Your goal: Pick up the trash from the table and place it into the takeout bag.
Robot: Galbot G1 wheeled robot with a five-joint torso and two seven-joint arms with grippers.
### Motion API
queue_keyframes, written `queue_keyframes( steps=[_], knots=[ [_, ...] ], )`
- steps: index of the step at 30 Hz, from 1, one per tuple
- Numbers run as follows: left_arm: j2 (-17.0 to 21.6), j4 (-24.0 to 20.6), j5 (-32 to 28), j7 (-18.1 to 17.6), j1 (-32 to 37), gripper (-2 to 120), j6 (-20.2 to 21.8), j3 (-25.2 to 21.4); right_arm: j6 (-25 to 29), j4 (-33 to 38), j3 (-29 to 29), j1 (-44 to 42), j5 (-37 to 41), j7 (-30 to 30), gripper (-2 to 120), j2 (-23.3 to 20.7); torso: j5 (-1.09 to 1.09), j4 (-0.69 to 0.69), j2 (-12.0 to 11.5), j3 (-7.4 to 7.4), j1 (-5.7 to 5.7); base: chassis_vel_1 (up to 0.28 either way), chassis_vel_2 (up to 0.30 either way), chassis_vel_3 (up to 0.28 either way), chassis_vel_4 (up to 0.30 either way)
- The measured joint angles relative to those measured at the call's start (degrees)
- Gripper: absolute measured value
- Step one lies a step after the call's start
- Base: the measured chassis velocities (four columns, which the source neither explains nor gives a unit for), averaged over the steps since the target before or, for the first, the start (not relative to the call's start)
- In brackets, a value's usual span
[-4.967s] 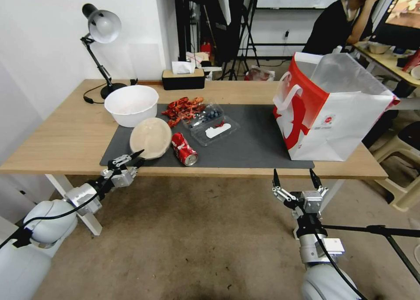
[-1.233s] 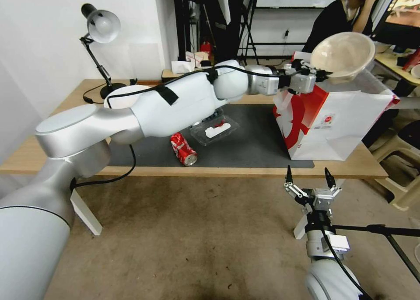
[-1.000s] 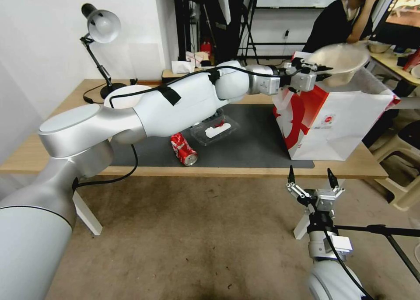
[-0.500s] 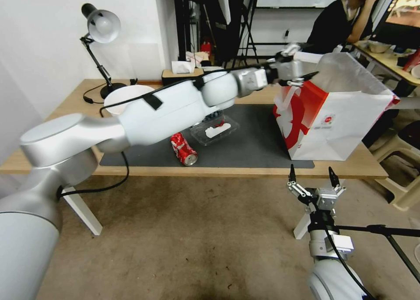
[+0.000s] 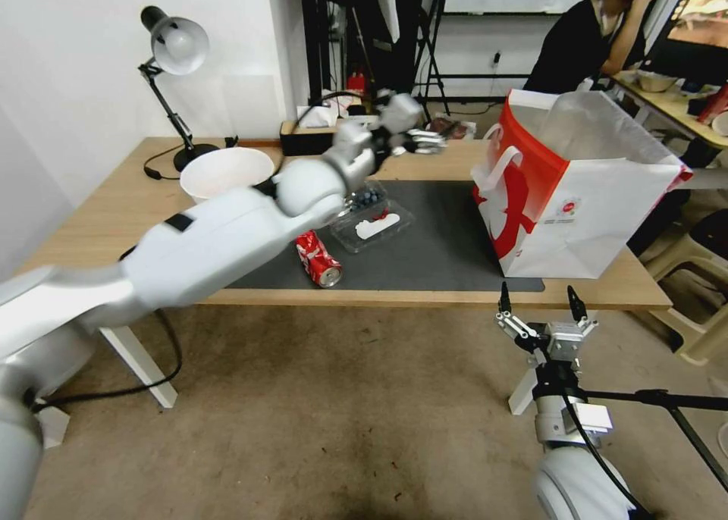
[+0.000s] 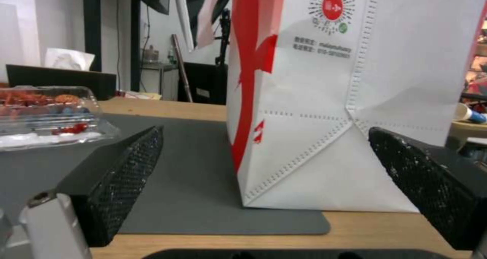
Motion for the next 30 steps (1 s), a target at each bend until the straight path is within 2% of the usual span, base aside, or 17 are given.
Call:
queue_keyframes(
  steps=[2,4,5,7,14,16,17,19,21,25,30],
  knots=[
    [0.8,-0.6,-0.7,-0.5,0.8,100,0.3,-0.8,-0.1,0.0,-0.1,0.1,0.0,0.0,100,0.0,0.01,0.00,0.0,0.00,0.00,0.000,0.000,0.000,0.000],
    [4.2,-3.5,-2.5,-1.4,5.3,100,1.1,-5.2,-0.4,0.0,-0.5,0.4,0.0,0.0,100,-0.1,0.02,-0.02,0.0,0.00,0.00,0.000,0.000,0.000,0.000],
    [4.2,-3.5,-2.5,-1.4,5.3,100,1.1,-5.2,-0.4,0.0,-0.5,0.4,0.0,0.0,100,-0.1,0.02,-0.02,0.0,0.00,0.00,0.000,0.000,0.000,0.000],
    [6.2,-5.1,-2.9,-1.5,9.1,100,1.3,-8.6,-0.6,0.0,-0.8,0.6,0.0,0.0,100,-0.2,0.00,-0.03,0.0,0.00,0.00,0.000,0.000,0.000,0.000],
    [8.3,-7.1,-2.9,-1.1,14.3,100,1.3,-13.2,-0.8,0.0,-1.1,0.8,0.0,0.0,100,-0.4,0.01,-0.02,0.0,0.00,0.00,0.000,0.000,0.000,0.000],
    [10.1,-9.4,-2.2,-0.5,21.2,100,1.2,-19.7,-0.9,-0.1,-1.4,1.1,0.0,0.0,100,-0.5,0.01,-0.02,0.0,0.00,0.00,0.000,0.000,0.000,0.000],
    [10.1,-9.4,-2.2,-0.5,21.2,100,1.2,-19.7,-0.9,-0.1,-1.4,1.1,0.0,0.0,100,-0.5,0.01,-0.02,0.0,0.00,0.00,0.000,0.000,0.000,0.000],
    [12.2,-12.9,-0.7,0.6,31.1,100,1.1,-28.4,-0.8,-0.3,-1.7,0.9,0.0,0.0,100,-0.6,0.02,-0.01,0.0,0.00,-0.01,0.000,0.000,0.000,0.000],
    [12.5,-13.5,-0.5,0.9,32.4,100,1.1,-29.6,-0.8,-0.4,-1.7,0.8,0.0,0.0,100,-0.6,0.00,-0.01,0.0,0.00,0.00,0.000,0.000,0.000,0.000],
    [14.5,-17.4,0.6,1.8,41.9,100,0.9,-38.2,-0.7,-0.4,-1.7,0.5,0.0,-0.1,100,-0.6,0.00,-0.01,0.0,0.00,-0.01,0.000,0.000,0.000,0.000],
    [14.5,-19.8,2.2,1.0,47.5,100,0.7,-42.7,-0.6,-0.4,-1.7,0.4,0.1,-0.1,100,-0.4,0.01,-0.01,0.0,0.00,-0.01,0.000,0.000,0.000,0.000]
  ],
)
